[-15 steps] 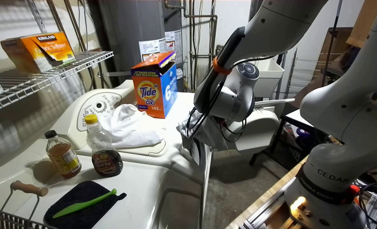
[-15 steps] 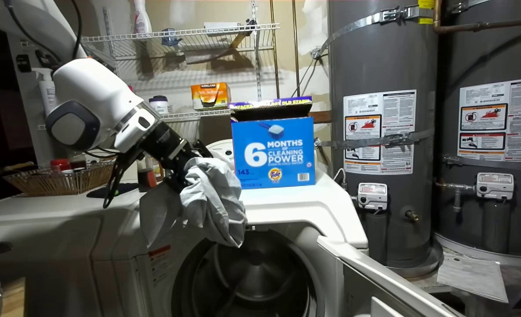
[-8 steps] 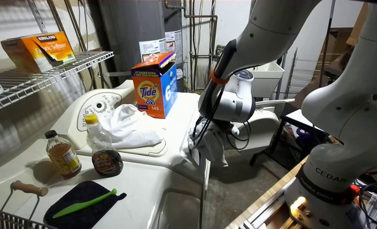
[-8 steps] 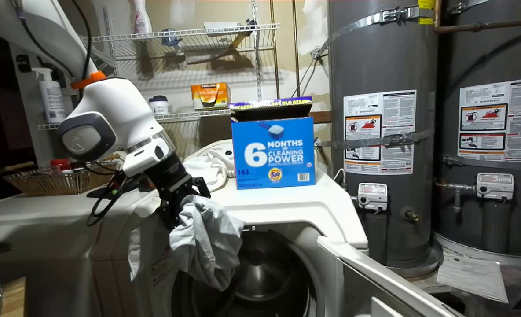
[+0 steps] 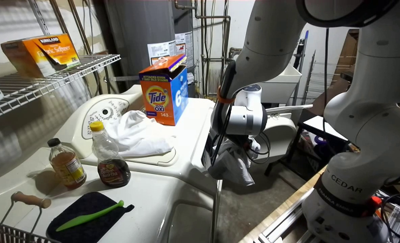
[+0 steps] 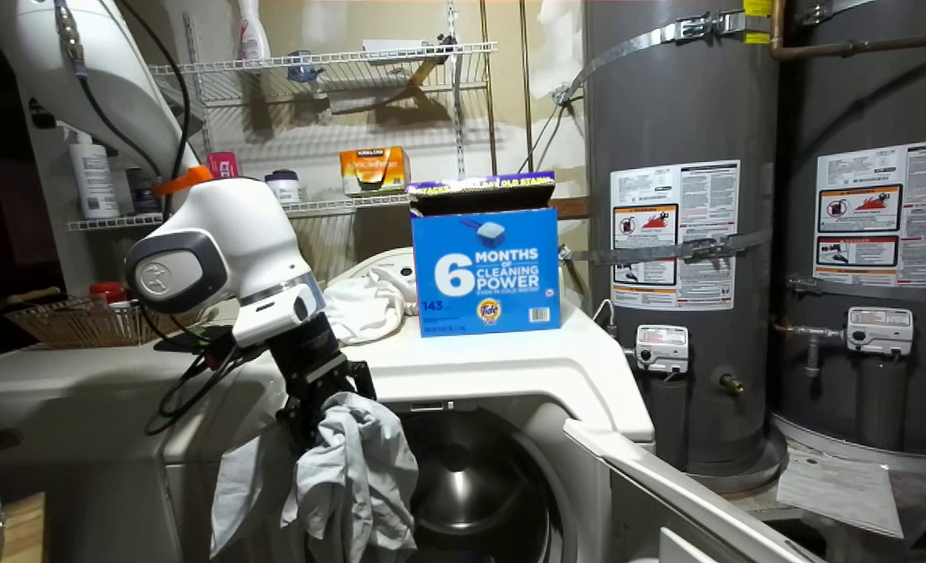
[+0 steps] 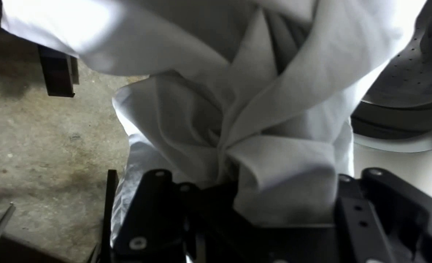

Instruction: Put one white cloth in the washing machine

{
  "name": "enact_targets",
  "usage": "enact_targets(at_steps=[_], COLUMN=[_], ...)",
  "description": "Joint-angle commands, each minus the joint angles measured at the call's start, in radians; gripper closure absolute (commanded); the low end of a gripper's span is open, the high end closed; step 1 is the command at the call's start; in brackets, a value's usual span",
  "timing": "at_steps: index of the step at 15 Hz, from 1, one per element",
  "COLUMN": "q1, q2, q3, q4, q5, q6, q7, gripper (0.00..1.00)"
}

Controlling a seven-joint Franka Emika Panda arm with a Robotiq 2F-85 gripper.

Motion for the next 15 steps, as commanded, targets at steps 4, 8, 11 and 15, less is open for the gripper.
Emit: enact_targets(at_steps=[4,8,11,15], q1=[-0.045,-0.216,-0.395,-0.373], q2=[-0.045,-0.115,-0.199,-0.319], q3=[0.038,0.196,0.351,0.268], q4=[0.030,0.128,0.237,0.339], q5=[0.007,0.004,0.013,0.106], q6=[0.013,-0.005,0.009,-0.083], q7=[-0.020,-0.132,-0.262,-0.482], gripper=[1.00,1.00,1.00,1.00])
